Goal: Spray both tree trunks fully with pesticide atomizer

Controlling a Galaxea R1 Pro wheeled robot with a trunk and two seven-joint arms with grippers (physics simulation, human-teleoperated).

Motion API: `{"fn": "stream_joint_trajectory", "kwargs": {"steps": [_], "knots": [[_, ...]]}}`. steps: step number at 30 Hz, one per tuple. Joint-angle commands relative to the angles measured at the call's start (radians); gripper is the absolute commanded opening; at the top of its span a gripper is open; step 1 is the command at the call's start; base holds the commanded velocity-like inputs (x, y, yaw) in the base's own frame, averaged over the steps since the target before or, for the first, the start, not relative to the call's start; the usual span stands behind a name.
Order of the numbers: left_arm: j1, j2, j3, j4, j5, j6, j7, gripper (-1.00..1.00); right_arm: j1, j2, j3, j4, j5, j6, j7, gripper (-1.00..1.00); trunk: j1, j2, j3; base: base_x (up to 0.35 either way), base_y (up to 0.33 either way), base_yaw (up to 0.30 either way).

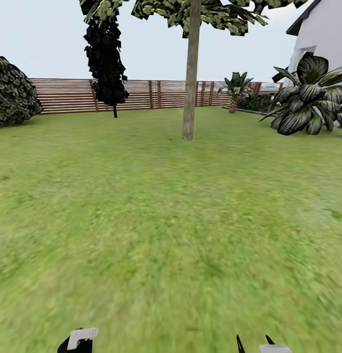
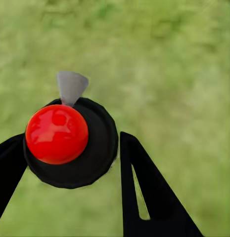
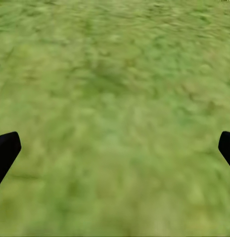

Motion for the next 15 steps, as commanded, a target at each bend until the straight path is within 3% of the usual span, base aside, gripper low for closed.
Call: {"fn": "stream_joint_trajectory", "kwargs": {"steps": [1,15], "knots": [[0.000,0.000,0.000,0.000,-0.001,0.000,0.000,-1.00,0.000,0.000,0.000,0.000,0.000,0.000,0.000,1.00,0.000,0.000,0.000,0.343,0.000,0.000],[0.000,0.000,-0.001,0.000,-0.001,0.000,0.000,-1.00,0.000,0.000,0.000,0.002,0.000,0.000,0.000,1.00,0.000,0.000,0.000,0.343,0.000,0.000]]}}
